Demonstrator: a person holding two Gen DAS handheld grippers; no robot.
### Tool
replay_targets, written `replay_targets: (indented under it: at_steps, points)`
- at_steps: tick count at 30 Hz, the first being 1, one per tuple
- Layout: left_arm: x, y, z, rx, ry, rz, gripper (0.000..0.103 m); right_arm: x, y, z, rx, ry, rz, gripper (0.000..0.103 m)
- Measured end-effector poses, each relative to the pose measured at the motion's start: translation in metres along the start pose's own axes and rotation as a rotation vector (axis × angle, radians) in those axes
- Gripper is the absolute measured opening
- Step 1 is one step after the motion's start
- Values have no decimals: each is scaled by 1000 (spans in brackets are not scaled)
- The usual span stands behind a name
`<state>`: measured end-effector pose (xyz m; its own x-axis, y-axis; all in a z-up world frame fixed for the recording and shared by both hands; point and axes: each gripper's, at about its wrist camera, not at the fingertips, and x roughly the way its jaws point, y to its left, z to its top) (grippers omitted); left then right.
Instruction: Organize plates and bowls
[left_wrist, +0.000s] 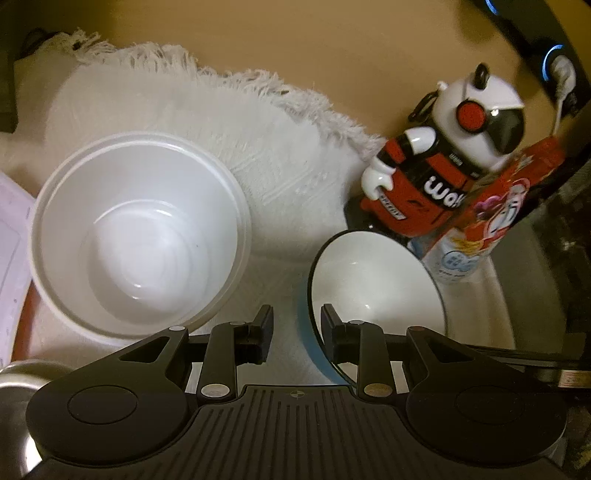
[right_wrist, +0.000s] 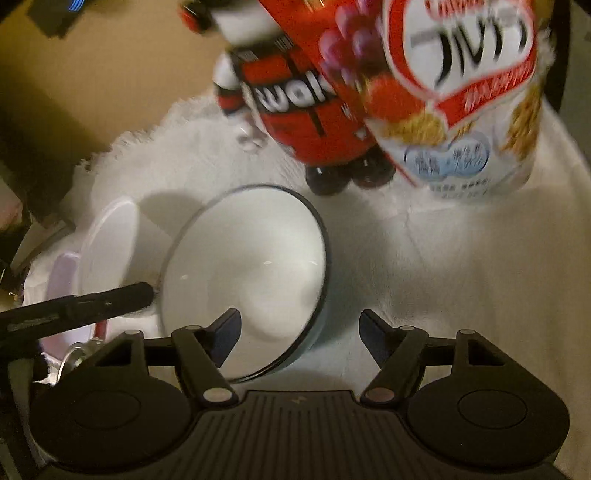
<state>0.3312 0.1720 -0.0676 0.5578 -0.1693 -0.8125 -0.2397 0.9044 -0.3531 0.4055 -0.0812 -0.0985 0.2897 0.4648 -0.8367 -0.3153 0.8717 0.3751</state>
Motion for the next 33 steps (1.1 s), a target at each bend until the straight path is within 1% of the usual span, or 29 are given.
replay_targets:
  at_steps: [5,6,8,10,12,13,15,16,17,19,20,22,23,24,26,28,29,31,33]
  points:
    - [11,-3,0,-10,22,13,31,26,-17,3,31,54,14,72]
    - [12,-2,0,-14,22,14,31,26,-17,3,25,51,27,72]
    - [13,-2,1,-22,24,14,31,29,-14,5,-8,68,25,73]
    - [13,-1,1,-29,24,10,31,31,-11,7,-37,91,31,79]
    - [13,-1,1,-31,22,8,31,35,-7,8,-64,113,42,88]
    - [13,-1,1,-31,21,6,31,36,-7,10,-68,120,47,89]
    - [12,-1,1,-32,19,2,31,37,-8,10,-33,123,70,99]
    - [12,0,1,-34,19,-1,31,39,-10,10,-6,118,88,101]
    - [13,0,1,-37,19,-3,31,40,-11,10,14,114,100,103]
    - [15,0,2,-42,22,-5,31,40,-10,11,30,120,92,103]
    - [16,0,2,-42,25,-5,31,40,-8,11,26,129,87,103]
    - [19,-1,3,-40,34,-9,31,41,-4,13,-22,153,76,103]
    - [20,-2,3,-39,37,-12,31,41,-2,13,-36,157,73,100]
    - [21,-3,3,-35,38,-15,31,39,-2,13,-40,142,72,88]
    - [24,-6,4,-29,39,-22,31,33,-2,13,-50,105,115,75]
    - [29,-8,6,-34,54,-39,31,28,1,14,-69,74,123,72]
    - [32,-9,6,-38,62,-44,33,27,3,14,-81,73,116,69]
    - [36,-10,7,-38,68,-41,33,27,6,15,-95,78,90,63]
    - [39,-10,7,-42,75,-41,33,30,5,16,-95,94,76,53]
